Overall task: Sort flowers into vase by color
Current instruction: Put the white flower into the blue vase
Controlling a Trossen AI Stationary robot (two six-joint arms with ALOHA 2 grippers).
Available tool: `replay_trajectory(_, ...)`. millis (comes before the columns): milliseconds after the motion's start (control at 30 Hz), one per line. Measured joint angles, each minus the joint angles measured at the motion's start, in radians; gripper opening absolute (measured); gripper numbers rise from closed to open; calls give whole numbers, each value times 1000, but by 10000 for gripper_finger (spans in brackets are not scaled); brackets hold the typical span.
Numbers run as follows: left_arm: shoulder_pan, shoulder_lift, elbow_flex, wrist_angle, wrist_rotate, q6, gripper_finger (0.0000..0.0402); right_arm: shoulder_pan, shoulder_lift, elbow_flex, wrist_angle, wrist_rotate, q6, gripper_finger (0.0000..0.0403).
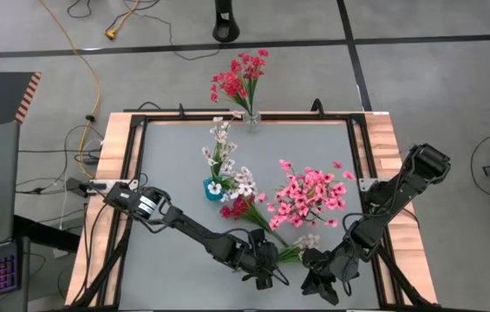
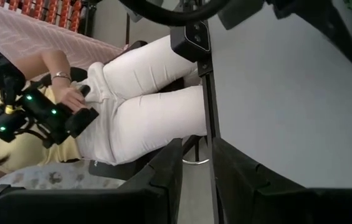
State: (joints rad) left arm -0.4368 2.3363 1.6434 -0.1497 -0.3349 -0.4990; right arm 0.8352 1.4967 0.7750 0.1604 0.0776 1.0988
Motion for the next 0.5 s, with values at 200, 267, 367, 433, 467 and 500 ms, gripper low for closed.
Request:
replay_trajectory(200, -1, -1, 1, -3, -28, 15, 191, 0, 0, 0, -4, 4, -5, 117)
replay_trajectory(267, 1, -1, 5, -5, -27, 17, 163, 0, 0, 0, -4, 4, -7, 117)
replay_trajectory(367, 1, -1, 11, -10, -24, 13, 113, 0, 0, 0, -4, 4, -7, 117)
replay_trajectory(433, 2, 0, 21, -21, -20, 11, 77, 0, 0, 0, -4, 4, -8, 117)
replay_trajectory(467, 2, 0, 28, -31, -17, 11, 60, 0, 0, 0, -4, 4, -8, 117)
replay_trajectory(500, 2, 0, 32, -35, -14, 11, 43, 0, 0, 0, -4, 4, -8, 117)
